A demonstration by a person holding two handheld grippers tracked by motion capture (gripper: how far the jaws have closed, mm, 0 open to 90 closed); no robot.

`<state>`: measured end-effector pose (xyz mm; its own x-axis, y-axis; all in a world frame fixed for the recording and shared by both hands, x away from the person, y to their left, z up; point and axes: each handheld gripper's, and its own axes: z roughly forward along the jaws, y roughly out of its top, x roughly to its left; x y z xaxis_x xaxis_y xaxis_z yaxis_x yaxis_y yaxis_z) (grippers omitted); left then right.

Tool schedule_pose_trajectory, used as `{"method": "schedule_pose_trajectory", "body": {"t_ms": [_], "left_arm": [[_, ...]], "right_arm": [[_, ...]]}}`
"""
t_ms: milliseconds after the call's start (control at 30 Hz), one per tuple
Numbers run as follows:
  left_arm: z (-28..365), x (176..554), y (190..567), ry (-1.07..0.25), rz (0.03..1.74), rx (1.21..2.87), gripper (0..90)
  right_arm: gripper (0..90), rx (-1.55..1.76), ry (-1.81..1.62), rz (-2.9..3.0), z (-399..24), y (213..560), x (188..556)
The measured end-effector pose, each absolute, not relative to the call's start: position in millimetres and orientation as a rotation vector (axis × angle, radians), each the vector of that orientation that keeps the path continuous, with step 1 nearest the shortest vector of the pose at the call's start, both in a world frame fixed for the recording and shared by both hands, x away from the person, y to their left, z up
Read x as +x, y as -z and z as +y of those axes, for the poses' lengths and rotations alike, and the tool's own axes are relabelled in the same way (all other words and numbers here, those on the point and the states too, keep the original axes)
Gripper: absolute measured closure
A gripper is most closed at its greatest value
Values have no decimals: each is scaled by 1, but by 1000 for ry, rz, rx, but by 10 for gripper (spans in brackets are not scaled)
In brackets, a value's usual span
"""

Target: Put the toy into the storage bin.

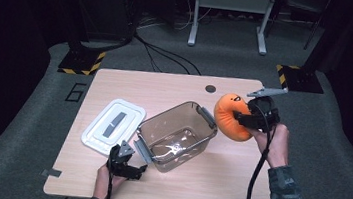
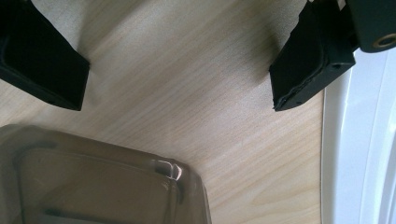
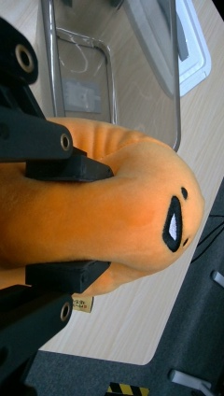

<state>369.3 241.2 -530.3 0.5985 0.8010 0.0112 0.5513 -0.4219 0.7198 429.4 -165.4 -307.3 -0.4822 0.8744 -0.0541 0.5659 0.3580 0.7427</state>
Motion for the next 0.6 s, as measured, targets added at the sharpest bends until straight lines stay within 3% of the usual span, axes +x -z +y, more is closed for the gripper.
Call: {"method": "schedule_pose_trajectory", "body": {"t_ms": [600], "left_arm": [[241,369,530,-464,1066,2137,45]], "right_arm": [[598,1176,-965,2223,-136,298,439]]}}
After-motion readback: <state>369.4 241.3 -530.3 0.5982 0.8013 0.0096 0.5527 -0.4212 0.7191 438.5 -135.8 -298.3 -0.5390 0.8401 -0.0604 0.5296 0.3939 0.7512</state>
